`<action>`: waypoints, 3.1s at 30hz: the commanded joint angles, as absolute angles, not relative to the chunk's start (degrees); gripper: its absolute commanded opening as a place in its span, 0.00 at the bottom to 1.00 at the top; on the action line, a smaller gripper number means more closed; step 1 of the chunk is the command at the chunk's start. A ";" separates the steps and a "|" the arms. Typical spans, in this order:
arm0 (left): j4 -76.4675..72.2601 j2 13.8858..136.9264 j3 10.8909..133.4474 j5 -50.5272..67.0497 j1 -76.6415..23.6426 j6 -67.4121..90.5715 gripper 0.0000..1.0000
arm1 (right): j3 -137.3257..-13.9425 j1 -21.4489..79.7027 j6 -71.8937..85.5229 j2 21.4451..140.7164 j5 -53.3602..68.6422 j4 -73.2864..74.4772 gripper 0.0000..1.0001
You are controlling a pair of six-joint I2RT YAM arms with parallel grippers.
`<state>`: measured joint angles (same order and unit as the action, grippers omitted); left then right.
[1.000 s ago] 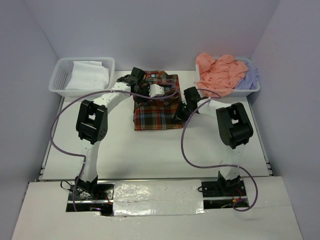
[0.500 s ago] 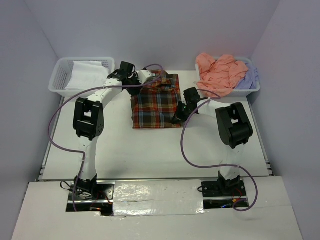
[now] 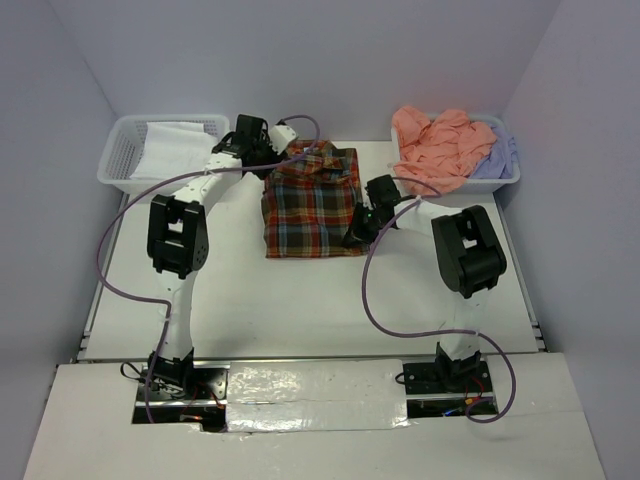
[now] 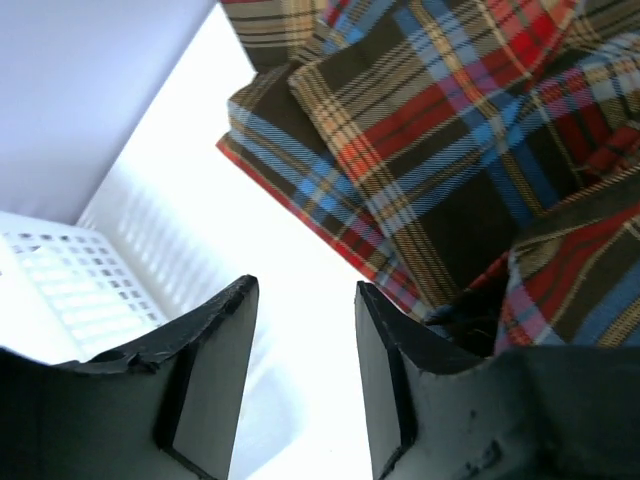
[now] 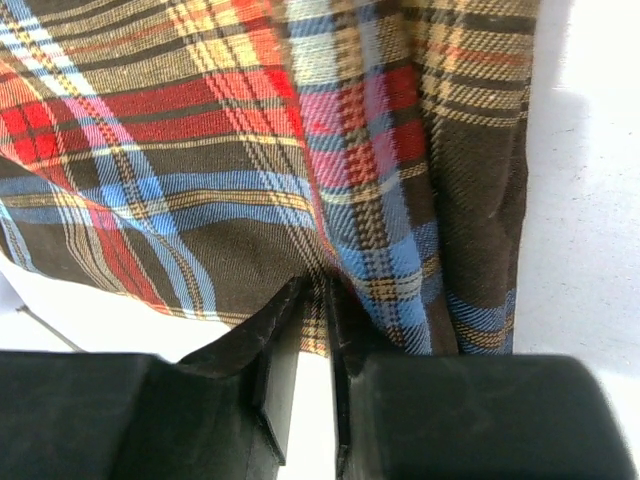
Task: Fold and stack the long sleeve shirts
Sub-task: Fold the shirt
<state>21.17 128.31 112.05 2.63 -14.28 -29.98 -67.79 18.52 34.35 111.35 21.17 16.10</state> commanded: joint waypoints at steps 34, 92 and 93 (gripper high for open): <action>21.54 132.01 110.04 16.53 -12.66 -9.49 0.33 | -110.21 17.67 35.23 131.66 13.45 22.77 0.00; 32.00 107.14 71.12 7.65 -29.35 -63.11 0.93 | -65.04 15.47 31.90 109.08 14.15 23.29 0.58; 31.30 107.23 70.49 7.21 -29.44 -62.41 0.92 | -64.60 15.38 31.90 108.46 14.06 23.29 0.58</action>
